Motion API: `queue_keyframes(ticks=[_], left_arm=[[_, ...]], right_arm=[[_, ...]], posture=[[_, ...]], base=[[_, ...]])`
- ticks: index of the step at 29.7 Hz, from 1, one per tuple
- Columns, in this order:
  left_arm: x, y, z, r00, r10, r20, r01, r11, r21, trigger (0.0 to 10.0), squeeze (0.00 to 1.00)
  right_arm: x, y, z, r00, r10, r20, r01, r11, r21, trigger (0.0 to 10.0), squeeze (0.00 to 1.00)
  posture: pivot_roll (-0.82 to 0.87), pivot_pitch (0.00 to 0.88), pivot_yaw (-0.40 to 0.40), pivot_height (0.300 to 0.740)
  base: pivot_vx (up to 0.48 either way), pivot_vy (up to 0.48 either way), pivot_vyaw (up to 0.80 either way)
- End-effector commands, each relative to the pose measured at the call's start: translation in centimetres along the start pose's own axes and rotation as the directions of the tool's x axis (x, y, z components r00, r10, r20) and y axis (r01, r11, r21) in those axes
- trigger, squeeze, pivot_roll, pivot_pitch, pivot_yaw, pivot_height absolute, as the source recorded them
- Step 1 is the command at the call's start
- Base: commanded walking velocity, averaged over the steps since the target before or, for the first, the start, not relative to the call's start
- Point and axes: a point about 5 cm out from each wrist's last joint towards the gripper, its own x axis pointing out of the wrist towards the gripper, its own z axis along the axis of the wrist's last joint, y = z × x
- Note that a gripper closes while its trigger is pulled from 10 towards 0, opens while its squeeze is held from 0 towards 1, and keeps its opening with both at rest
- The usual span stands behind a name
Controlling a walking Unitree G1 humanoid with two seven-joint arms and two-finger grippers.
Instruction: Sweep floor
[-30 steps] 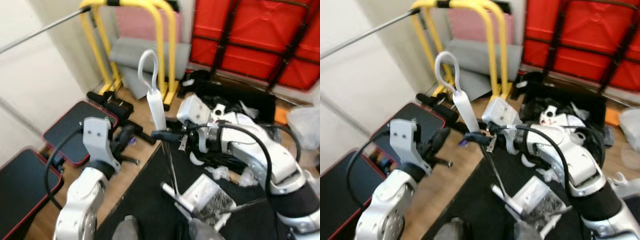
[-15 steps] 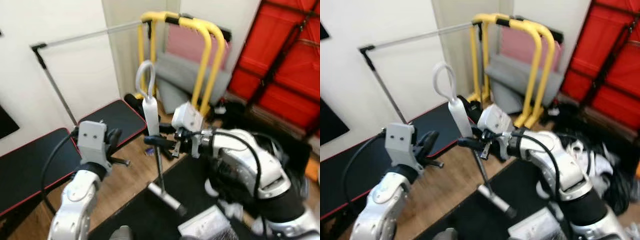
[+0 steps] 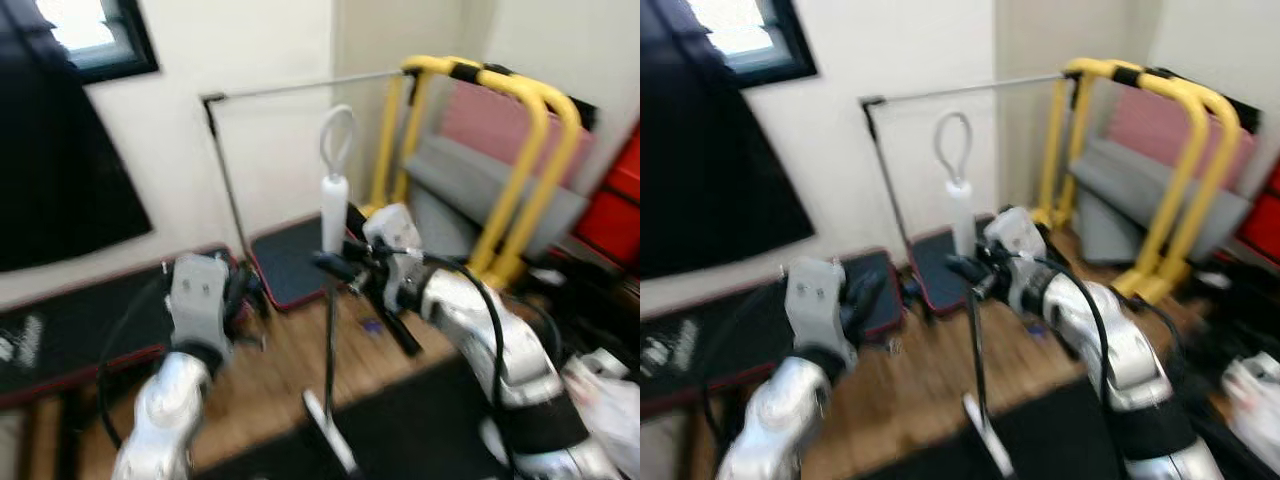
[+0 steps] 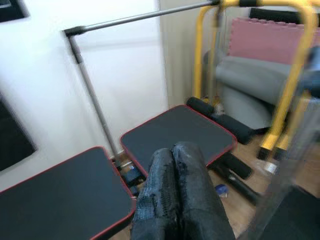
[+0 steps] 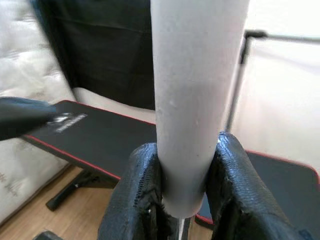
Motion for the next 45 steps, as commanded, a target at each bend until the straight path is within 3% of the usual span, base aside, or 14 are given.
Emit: queue_keyframes(ticks=[1,5,8,16,30,35,37,45], left_arm=[[0.0,0.4,-0.6,0.999,0.028,-0.025,-0.028,0.999,0.022,10.0,0.0],[0.2,0.6,-0.7,0.999,0.034,-0.025,-0.033,0.999,0.02,10.0,0.0],[0.3,0.8,-0.7,0.999,0.037,-0.023,-0.037,0.999,0.014,10.0,0.0],[0.3,0.9,-0.7,0.999,0.038,-0.024,-0.038,0.999,0.011,10.0,0.0],[0.3,1.2,-1.1,0.999,0.029,-0.032,-0.029,1.0,0.004,10.0,0.0],[0.3,1.1,-1.1,0.999,0.016,-0.036,-0.017,1.0,-0.003,10.0,0.0],[0.1,0.9,-1.1,0.999,-0.01,-0.03,0.009,1.0,-0.014,10.0,0.0],[-1.0,-0.3,-0.6,0.997,-0.077,-0.015,0.076,0.997,-0.023,10.0,0.0]], right_arm=[[0.1,-0.4,0.7,0.998,-0.047,0.042,0.049,0.998,-0.037,10.0,0.0],[0.3,-1.2,0.2,0.988,-0.149,0.038,0.151,0.987,-0.046,10.0,0.0],[0.3,-0.5,0.3,0.998,-0.054,0.026,0.055,0.998,-0.03,10.0,0.0],[0.5,-0.1,0.2,0.999,-0.042,0.034,0.042,0.999,-0.027,10.0,0.0],[0.8,0.2,0.4,0.998,-0.035,0.045,0.036,0.999,-0.025,10.0,0.0],[1.4,-0.4,0.2,0.992,-0.127,0.017,0.128,0.99,-0.061,10.0,0.0],[1.7,-1.3,-0.4,0.976,-0.218,-0.022,0.217,0.975,-0.048,10.0,0.0],[2.6,-2.3,-0.5,0.953,-0.3,-0.042,0.299,0.954,-0.026,10.0,0.0]], posture=[[-0.09,0.005,-0.004,0.74],[-0.09,0.0,0.003,0.74],[-0.09,0.0,0.007,0.74],[-0.08,0.0,0.016,0.74],[-0.08,0.0,0.014,0.74],[-0.08,0.007,0.008,0.74],[-0.07,0.02,0.002,0.74],[-0.06,0.067,-0.008,0.74]], base=[[0.0,0.0,0.79],[0.122,0.0,0.14],[0.296,0.0,0.53],[0.345,0.0,0.79],[0.366,0.0,0.23],[0.17,0.0,0.0],[0.0,0.0,0.0],[0.0,0.0,0.0]])
